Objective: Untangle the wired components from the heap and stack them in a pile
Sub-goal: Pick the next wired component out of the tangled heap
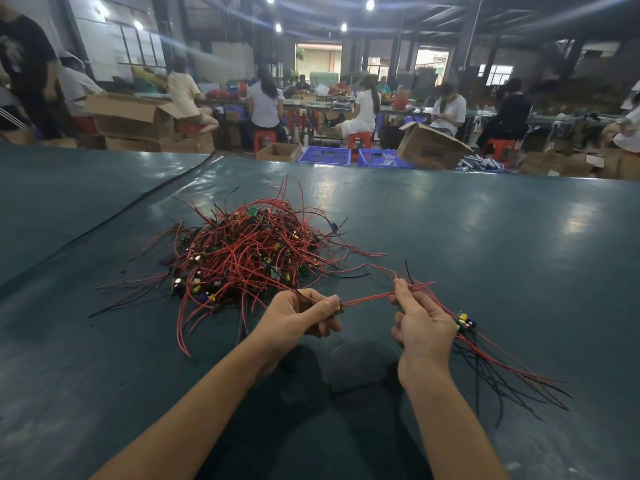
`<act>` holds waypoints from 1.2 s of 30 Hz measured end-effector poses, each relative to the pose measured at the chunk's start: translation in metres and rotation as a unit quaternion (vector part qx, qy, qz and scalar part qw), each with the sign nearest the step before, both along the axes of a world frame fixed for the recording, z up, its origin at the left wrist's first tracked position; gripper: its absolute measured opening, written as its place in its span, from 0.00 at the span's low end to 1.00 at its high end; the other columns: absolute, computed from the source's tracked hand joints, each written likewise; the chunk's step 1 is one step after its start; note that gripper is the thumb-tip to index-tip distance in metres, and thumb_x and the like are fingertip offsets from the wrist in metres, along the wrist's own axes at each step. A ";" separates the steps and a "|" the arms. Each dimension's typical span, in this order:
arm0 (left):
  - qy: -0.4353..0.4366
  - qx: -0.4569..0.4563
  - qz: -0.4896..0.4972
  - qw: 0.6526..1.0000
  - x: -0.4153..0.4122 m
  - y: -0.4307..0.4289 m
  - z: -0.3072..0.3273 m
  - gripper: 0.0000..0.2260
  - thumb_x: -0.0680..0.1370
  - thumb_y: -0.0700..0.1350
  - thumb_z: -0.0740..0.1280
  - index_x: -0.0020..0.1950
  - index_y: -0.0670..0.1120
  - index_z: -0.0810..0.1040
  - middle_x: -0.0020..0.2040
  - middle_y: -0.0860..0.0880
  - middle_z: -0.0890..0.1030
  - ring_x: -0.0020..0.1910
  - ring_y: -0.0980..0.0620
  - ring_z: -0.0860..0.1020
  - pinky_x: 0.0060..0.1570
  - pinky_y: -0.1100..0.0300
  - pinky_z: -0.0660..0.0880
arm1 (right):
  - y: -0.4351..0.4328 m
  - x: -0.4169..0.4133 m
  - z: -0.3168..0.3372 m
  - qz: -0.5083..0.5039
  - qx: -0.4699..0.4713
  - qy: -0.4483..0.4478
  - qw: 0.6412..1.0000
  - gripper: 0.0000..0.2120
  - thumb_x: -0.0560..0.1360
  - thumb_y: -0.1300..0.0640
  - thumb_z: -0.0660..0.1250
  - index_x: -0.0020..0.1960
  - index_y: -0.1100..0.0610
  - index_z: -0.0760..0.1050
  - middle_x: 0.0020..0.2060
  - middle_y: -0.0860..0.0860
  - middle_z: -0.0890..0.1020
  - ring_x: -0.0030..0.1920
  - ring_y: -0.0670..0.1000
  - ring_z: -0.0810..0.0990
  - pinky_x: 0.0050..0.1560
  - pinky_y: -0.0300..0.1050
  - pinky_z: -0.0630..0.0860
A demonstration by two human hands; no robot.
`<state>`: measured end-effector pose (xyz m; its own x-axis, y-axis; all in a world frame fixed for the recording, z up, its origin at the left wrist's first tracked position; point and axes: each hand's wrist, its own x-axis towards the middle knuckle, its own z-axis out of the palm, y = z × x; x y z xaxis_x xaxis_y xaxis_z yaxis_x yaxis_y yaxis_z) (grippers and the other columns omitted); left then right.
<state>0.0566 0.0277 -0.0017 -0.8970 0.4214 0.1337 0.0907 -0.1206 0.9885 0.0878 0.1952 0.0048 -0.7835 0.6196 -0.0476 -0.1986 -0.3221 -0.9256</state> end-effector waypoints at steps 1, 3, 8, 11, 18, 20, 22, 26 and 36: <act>-0.002 -0.002 -0.002 1.000 0.000 0.000 -0.001 0.12 0.68 0.59 0.74 0.36 0.51 0.84 0.35 0.45 0.84 0.31 0.55 0.78 0.36 0.65 0.76 | 0.001 0.000 -0.001 -0.005 -0.001 0.001 1.000 0.16 0.75 0.55 0.72 0.28 0.51 0.82 0.27 0.51 0.71 0.21 0.43 0.60 0.19 0.35 0.58; -0.006 0.003 -0.001 1.000 0.001 0.002 -0.003 0.13 0.67 0.60 0.74 0.36 0.51 0.84 0.35 0.45 0.84 0.31 0.55 0.78 0.36 0.65 0.76 | -0.001 0.001 -0.002 -0.009 0.008 0.003 1.000 0.17 0.75 0.54 0.72 0.28 0.51 0.81 0.26 0.49 0.71 0.21 0.43 0.61 0.20 0.35 0.59; -0.026 0.035 0.025 0.999 0.001 0.003 -0.004 0.13 0.65 0.61 0.76 0.37 0.52 0.84 0.34 0.46 0.83 0.31 0.55 0.79 0.36 0.65 0.77 | -0.015 0.004 -0.001 0.051 0.032 -0.007 0.998 0.13 0.75 0.50 0.71 0.33 0.52 0.81 0.26 0.45 0.77 0.22 0.42 0.65 0.21 0.36 0.63; -0.001 0.023 0.023 0.999 0.003 0.004 -0.003 0.13 0.67 0.60 0.74 0.39 0.51 0.85 0.35 0.46 0.84 0.32 0.55 0.79 0.36 0.65 0.77 | -0.035 0.008 -0.003 0.137 0.096 -0.019 0.986 0.13 0.75 0.50 0.71 0.35 0.55 0.83 0.30 0.53 0.81 0.30 0.48 0.76 0.33 0.50 0.78; 0.039 -0.027 0.017 0.999 0.005 0.007 -0.004 0.07 0.72 0.55 0.70 0.39 0.53 0.85 0.36 0.47 0.84 0.32 0.55 0.79 0.37 0.64 0.76 | -0.042 0.011 -0.003 0.146 0.064 -0.025 0.987 0.12 0.77 0.53 0.69 0.36 0.52 0.86 0.35 0.55 0.86 0.37 0.53 0.83 0.42 0.46 0.82; 0.041 -0.031 0.011 0.999 0.004 0.008 -0.004 0.07 0.72 0.53 0.70 0.38 0.52 0.84 0.35 0.46 0.84 0.32 0.55 0.79 0.37 0.65 0.76 | -0.035 0.009 -0.002 0.123 0.050 -0.036 0.990 0.12 0.76 0.52 0.70 0.36 0.52 0.86 0.31 0.49 0.84 0.35 0.53 0.80 0.38 0.46 0.79; 0.030 -0.026 0.006 0.999 0.004 0.006 -0.003 0.08 0.72 0.52 0.70 0.37 0.49 0.82 0.35 0.45 0.84 0.31 0.55 0.78 0.36 0.65 0.76 | -0.027 0.007 0.000 0.093 0.044 -0.052 0.993 0.11 0.76 0.51 0.70 0.37 0.50 0.86 0.25 0.43 0.75 0.26 0.45 0.69 0.27 0.39 0.68; 0.015 -0.015 -0.005 1.000 0.003 0.001 0.000 0.09 0.72 0.51 0.70 0.38 0.46 0.80 0.35 0.41 0.82 0.32 0.54 0.80 0.38 0.63 0.76 | -0.001 0.001 0.002 0.029 -0.011 -0.051 0.998 0.11 0.77 0.52 0.70 0.37 0.53 0.85 0.26 0.45 0.72 0.20 0.42 0.61 0.19 0.35 0.58; -0.018 0.029 0.009 0.999 0.000 -0.002 0.001 0.08 0.68 0.53 0.73 0.35 0.50 0.84 0.33 0.46 0.82 0.30 0.55 0.77 0.36 0.65 0.76 | 0.015 0.001 0.007 -0.028 -0.063 0.002 0.998 0.09 0.78 0.53 0.69 0.43 0.55 0.84 0.28 0.47 0.76 0.20 0.42 0.61 0.19 0.33 0.58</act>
